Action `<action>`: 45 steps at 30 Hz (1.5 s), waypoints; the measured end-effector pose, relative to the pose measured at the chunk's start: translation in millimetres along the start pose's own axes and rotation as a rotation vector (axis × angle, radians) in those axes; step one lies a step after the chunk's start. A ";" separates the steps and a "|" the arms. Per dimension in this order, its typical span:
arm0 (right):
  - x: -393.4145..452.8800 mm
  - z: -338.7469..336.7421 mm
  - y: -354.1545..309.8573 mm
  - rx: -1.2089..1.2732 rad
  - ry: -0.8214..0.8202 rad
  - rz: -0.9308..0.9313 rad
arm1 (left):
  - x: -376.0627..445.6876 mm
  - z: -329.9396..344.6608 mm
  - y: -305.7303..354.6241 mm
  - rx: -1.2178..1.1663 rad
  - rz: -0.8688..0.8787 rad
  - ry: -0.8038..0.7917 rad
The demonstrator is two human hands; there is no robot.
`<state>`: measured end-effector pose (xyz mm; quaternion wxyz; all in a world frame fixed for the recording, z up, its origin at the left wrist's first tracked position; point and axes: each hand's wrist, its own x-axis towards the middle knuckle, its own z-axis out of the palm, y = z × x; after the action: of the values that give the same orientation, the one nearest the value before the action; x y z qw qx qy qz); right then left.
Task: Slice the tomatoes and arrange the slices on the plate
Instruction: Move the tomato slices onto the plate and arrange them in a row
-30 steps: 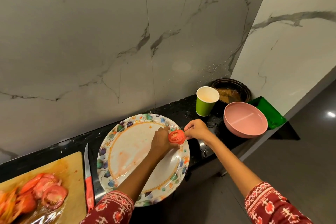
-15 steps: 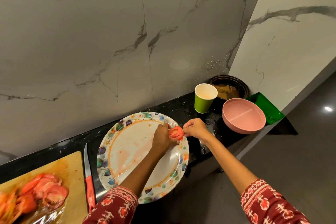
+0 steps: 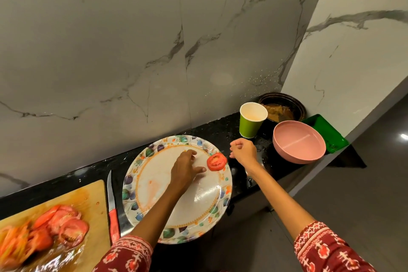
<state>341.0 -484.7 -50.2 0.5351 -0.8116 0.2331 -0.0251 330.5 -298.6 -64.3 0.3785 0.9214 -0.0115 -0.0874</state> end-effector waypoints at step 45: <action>-242.0 306.1 -185.5 -0.566 -1.079 -0.862 | -197.2 -279.7 -230.8 -0.187 0.039 0.389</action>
<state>279.6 -65.3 33.2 0.2886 -0.8374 -0.4032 0.2299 173.4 77.7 -0.3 0.4588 0.8815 0.0524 0.0988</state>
